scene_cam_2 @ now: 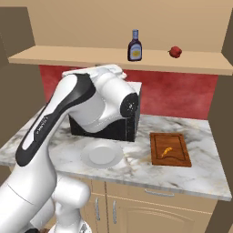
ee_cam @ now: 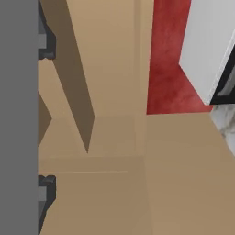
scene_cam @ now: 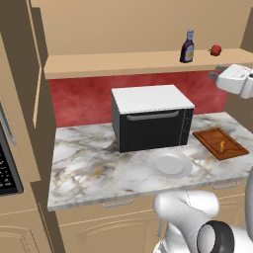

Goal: Pick the shrimp from the plate and place it on the cutting board. Then pick the condiment bottle from the cabinet and place it next to the cutting board.

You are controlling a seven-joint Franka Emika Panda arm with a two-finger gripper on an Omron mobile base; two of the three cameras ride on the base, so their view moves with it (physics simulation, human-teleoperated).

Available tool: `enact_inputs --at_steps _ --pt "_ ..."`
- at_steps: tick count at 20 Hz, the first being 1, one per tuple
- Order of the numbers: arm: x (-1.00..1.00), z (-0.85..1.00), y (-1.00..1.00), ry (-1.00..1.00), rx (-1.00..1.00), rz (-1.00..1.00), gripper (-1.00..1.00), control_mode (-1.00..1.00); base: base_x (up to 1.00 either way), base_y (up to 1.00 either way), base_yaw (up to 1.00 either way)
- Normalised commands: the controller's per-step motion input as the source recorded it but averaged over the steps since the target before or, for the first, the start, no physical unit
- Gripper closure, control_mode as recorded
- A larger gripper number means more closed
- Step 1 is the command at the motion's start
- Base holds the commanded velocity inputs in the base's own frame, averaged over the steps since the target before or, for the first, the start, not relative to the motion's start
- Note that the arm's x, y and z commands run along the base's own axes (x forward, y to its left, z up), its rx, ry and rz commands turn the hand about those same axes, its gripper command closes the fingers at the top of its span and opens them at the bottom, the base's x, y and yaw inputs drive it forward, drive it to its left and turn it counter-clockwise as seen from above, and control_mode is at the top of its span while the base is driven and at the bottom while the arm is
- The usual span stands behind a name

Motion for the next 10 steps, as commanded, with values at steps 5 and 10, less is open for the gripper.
enact_inputs --at_steps 5,10 --pt "0.09 0.32 0.0 0.0 0.03 -0.02 -1.0 -1.0 0.0 0.0 0.0" --pt "0.09 0.23 0.0 0.0 0.02 -0.05 -1.0 -1.0 0.0 0.0 0.0"
